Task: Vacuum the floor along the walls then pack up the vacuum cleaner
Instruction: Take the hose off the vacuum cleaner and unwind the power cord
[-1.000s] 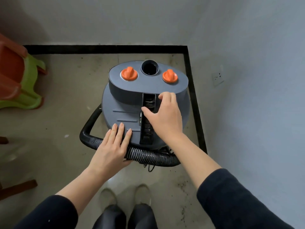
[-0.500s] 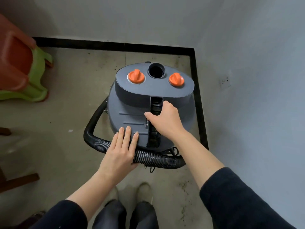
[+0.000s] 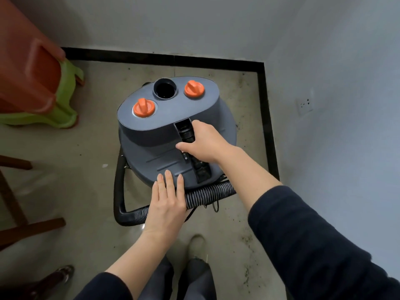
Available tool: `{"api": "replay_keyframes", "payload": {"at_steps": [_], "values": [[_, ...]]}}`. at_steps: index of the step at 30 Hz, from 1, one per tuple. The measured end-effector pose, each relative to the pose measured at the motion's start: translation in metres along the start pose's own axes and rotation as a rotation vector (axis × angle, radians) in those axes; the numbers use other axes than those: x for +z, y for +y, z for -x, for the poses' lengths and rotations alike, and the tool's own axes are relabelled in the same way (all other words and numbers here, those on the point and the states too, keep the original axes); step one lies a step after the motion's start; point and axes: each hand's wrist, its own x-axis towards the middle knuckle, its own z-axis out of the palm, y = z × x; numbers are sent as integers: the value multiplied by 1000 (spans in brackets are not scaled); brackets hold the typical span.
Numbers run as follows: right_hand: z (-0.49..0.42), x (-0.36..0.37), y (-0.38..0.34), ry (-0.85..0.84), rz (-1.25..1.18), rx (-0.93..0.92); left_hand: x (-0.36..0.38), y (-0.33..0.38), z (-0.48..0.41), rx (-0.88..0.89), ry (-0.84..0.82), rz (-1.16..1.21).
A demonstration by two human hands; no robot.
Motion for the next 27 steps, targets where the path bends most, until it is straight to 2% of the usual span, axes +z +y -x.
{"api": "replay_keyframes", "payload": {"at_steps": [5,9,14,19,27], "values": [[-13,1,-9,-37,87,-46,-3,-5,-9,-22,-44,-69],[-18,7,-8,-2,94,-67,-6,-18,-10,9,-43,-67],[-11,2,-3,-59,-8,-82,-5,-36,-5,82,12,-54],[-4,-13,8,-184,40,0,-3,-42,-5,125,62,-47],[-8,-8,5,-149,107,11,-11,-49,-8,156,64,-36]]}}
